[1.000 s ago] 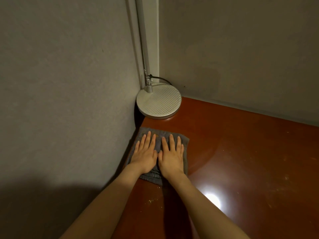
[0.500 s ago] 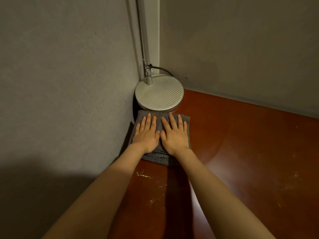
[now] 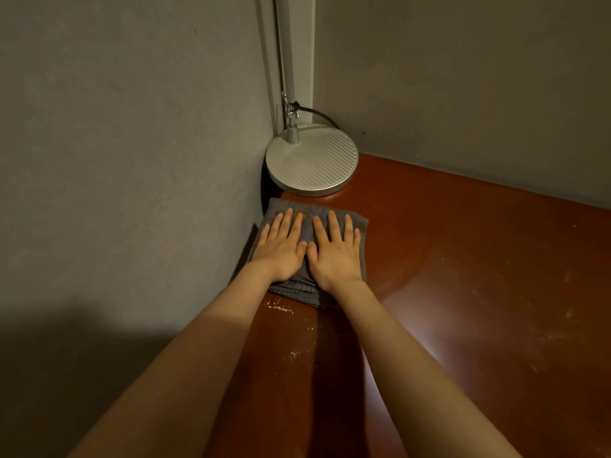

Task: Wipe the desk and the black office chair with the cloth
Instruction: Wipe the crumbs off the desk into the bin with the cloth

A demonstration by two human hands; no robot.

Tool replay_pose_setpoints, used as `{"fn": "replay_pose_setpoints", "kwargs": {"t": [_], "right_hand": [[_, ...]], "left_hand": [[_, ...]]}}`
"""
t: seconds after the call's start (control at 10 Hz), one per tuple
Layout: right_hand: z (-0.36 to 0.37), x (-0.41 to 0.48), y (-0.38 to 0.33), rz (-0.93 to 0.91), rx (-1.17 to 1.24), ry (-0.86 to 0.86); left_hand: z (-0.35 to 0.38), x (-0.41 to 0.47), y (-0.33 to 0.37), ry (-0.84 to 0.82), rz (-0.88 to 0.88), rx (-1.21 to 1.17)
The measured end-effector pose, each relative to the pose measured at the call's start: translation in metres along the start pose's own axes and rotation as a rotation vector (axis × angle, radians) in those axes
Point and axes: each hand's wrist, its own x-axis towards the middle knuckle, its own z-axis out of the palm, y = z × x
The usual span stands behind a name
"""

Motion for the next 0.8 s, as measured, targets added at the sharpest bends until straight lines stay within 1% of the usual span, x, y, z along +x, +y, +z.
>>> {"fn": "replay_pose_setpoints", "kwargs": {"t": [0.4,0.8], "right_hand": [[0.021,-0.061,-0.019,-0.013,-0.001,-0.02],[0.043,-0.119,-0.028,-0.059,0.014,-0.012]], "left_hand": [[0.027,-0.06,-0.011,-0.004,-0.022,-0.003],[0.061,-0.122,-0.014,0.037,-0.061,-0.013]]}}
